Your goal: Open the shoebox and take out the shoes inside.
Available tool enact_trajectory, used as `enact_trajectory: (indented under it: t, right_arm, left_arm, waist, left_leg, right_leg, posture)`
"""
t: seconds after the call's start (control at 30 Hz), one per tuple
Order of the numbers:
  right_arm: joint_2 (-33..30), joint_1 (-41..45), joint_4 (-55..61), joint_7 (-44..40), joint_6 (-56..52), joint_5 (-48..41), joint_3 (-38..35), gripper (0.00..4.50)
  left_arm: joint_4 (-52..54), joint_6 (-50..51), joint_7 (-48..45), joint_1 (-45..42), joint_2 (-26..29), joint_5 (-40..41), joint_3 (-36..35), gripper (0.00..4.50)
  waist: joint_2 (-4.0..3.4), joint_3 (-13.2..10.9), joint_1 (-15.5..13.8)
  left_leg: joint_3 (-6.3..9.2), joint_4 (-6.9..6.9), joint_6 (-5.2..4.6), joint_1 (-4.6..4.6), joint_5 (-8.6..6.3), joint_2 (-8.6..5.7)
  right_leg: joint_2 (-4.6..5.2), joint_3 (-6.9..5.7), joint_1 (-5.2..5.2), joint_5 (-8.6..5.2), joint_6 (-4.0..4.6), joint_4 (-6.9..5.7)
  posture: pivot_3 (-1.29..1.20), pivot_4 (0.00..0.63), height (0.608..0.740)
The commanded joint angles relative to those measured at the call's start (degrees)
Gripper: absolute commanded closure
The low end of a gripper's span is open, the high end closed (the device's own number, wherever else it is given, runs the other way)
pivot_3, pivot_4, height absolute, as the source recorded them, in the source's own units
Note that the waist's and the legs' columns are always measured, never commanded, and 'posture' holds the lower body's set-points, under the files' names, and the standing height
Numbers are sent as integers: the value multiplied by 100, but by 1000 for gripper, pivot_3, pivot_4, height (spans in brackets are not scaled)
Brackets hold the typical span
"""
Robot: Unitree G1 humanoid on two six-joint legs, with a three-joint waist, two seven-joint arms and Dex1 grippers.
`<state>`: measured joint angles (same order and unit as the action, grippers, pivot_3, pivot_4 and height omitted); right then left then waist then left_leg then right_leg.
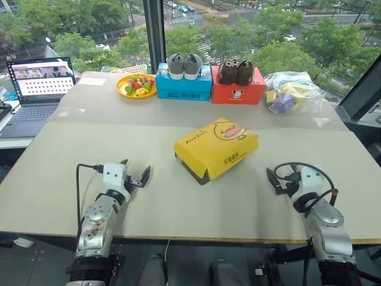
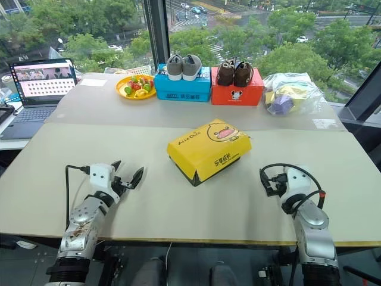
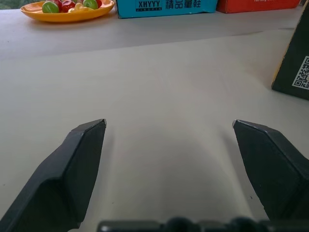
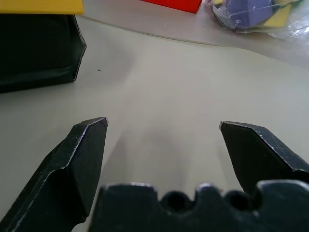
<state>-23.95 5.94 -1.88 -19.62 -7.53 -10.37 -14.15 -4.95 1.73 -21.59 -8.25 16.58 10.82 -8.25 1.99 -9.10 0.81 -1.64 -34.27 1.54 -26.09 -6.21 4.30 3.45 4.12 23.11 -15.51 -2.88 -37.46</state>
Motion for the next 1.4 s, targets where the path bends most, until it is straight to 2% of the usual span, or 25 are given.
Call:
enact_trajectory:
  t: [0.03, 0.23, 0.27, 0.3, 0.33, 0.37, 0.43, 0.47, 0.5, 0.57, 0.7, 0.73, 0.9, 1.1, 1.13, 1.2, 1.27, 1.4]
  right_arm:
    - [-90, 9, 79, 122, 236, 58, -180, 79]
    - [-361, 218, -127, 416, 311, 306, -352, 79]
    - [-383, 269, -224, 468, 292, 346, -343, 24]
    - [-399, 321, -361, 526, 291, 399, -334, 24]
    - [-408, 355, -456, 564, 298, 437, -331, 579]
    - [-419, 412, -593, 605, 343, 497, -311, 753]
    - [-425, 498, -766, 634, 414, 556, -276, 1501]
    - [-426, 563, -864, 651, 437, 589, -249, 1744]
    - [-417, 669, -981, 671, 448, 621, -210, 2229]
    - [-399, 879, -1198, 705, 481, 690, -126, 2775]
    - [-295, 1372, -1673, 786, 567, 807, 61, 4219]
    - [-220, 1599, -1873, 806, 615, 842, 158, 4478]
    - [216, 2458, -2560, 715, 706, 907, 570, 4478]
    - [711, 3081, -3092, 423, 906, 962, 1028, 4478]
    - [756, 3176, -3226, 384, 936, 960, 1054, 4478]
    - [828, 3304, -3387, 242, 948, 949, 1121, 4478]
    - [907, 3395, -3470, 95, 983, 950, 1207, 4478]
    - [1160, 3470, -3338, -351, 902, 936, 1491, 4478]
  left_arm:
    - [22, -249, -65, -157, 156, -132, 13, 0]
    - [-814, -751, -374, -828, 736, -346, -10, 0]
    - [-1144, -819, -449, -1060, 794, -383, 40, 258]
    - [-1713, -1015, -571, -1460, 888, -559, 191, 258]
    - [-2125, -1169, -660, -1742, 952, -692, 299, 564]
    - [-2713, -1381, -711, -2181, 985, -852, 417, 837]
    - [-3538, -1726, -750, -2771, 989, -1025, 546, 1638]
    - [-4003, -1924, -739, -3132, 972, -1165, 651, 1878]
    - [-4510, -2112, -676, -3551, 935, -1371, 805, 2325]
    - [-5336, -2446, -491, -4228, 845, -1798, 1126, 2918]
    - [-6355, -2803, -72, -5067, 541, -2389, 1572, 4416]
    - [-6534, -2827, 12, -5249, 395, -2505, 1670, 4500]
    - [-7004, -2828, 29, -5685, -157, -2854, 1963, 4500]
    - [-6964, -3082, -1332, -5603, -864, -2480, 1813, 4500]
    - [-6832, -3230, -1875, -5505, -978, -2306, 1778, 4500]
    - [-6371, -3369, -3057, -5285, -1167, -1817, 1694, 4500]
    - [-5443, -3057, -3872, -4973, -1232, -1245, 1672, 4500]
    - [-2846, -1407, -4400, -4017, -874, -434, 1798, 4500]
  waist:
    - [0, 0, 0]
    - [0, 0, -12]
    - [-1, 1, -11]
    - [-1, 1, -11]
    - [0, 0, -24]
    - [0, 0, -33]
    - [2, -1, -49]
    - [2, -1, -47]
    - [2, -1, -46]
    - [3, -2, -42]
    - [4, -2, -7]
    - [4, -2, 8]
    - [3, -3, 44]
    - [2, -2, -19]
    - [2, -2, -30]
    - [1, -2, -39]
    - [1, -2, -30]
    - [-9, -8, 54]
  left_leg:
    - [0, 0, 0, 0, 0, 0]
    - [0, 0, 2, 0, -1, 0]
    - [-1, -2, 2, 0, -1, -1]
    - [-1, -2, 2, 0, -1, 0]
    - [-1, -1, 1, 1, 0, 0]
    - [0, -2, -1, 0, 1, -1]
    - [0, -2, -4, 0, 3, -1]
    - [0, -2, -19, -4, 12, -1]
    - [0, 1, -22, -7, 14, -1]
    - [0, 1, -25, -16, 15, -2]
    - [0, 4, -25, -20, 15, -6]
    - [0, 6, -25, -20, 15, -6]
    - [2, 9, -25, -19, 16, -6]
    - [2, 11, -25, -21, 16, -8]
    - [2, 11, -25, -22, 16, -8]
    - [2, 10, -25, -22, 16, -10]
    - [2, 11, -25, -22, 16, -10]
    - [4, 21, -26, -22, 17, -9]
  right_leg:
    - [0, 0, 0, 0, 0, 0]
    - [0, -1, 0, 0, 0, 1]
    - [0, -1, 0, 0, -1, 4]
    - [0, -2, -4, 0, -1, 7]
    - [0, -2, -5, 1, -1, 9]
    - [0, -9, -5, 1, -2, 6]
    - [-1, -9, -6, -3, -10, 8]
    - [-1, -9, -4, -3, -12, 13]
    - [-1, -8, -4, 0, -16, 24]
    - [-1, -8, -3, 6, -14, 32]
    - [-1, -6, 1, 5, -22, 36]
    - [-1, -6, 0, 5, -21, 36]
    - [-4, -5, 6, 5, -21, 31]
    - [-2, -7, 3, 7, -18, 31]
    - [-2, -7, 2, 7, -18, 33]
    - [0, -7, 1, 7, -19, 33]
    - [0, -7, 2, 8, -18, 32]
    - [-1, -4, 9, 9, -15, 25]
  posture:
    - [0, 150, 739]
    - [0, 150, 739]
    - [0, 150, 739]
    - [0, 150, 739]
    - [0, 150, 739]
    - [0, 150, 739]
    - [0, 150, 739]
    - [0, 150, 739]
    - [0, 150, 739]
    - [0, 150, 739]
    - [0, 150, 739]
    - [0, 150, 739]
    - [0, 150, 739]
    - [0, 150, 739]
    - [0, 150, 739]
    - [0, 150, 739]
    - [0, 150, 739]
    - [0, 150, 739]
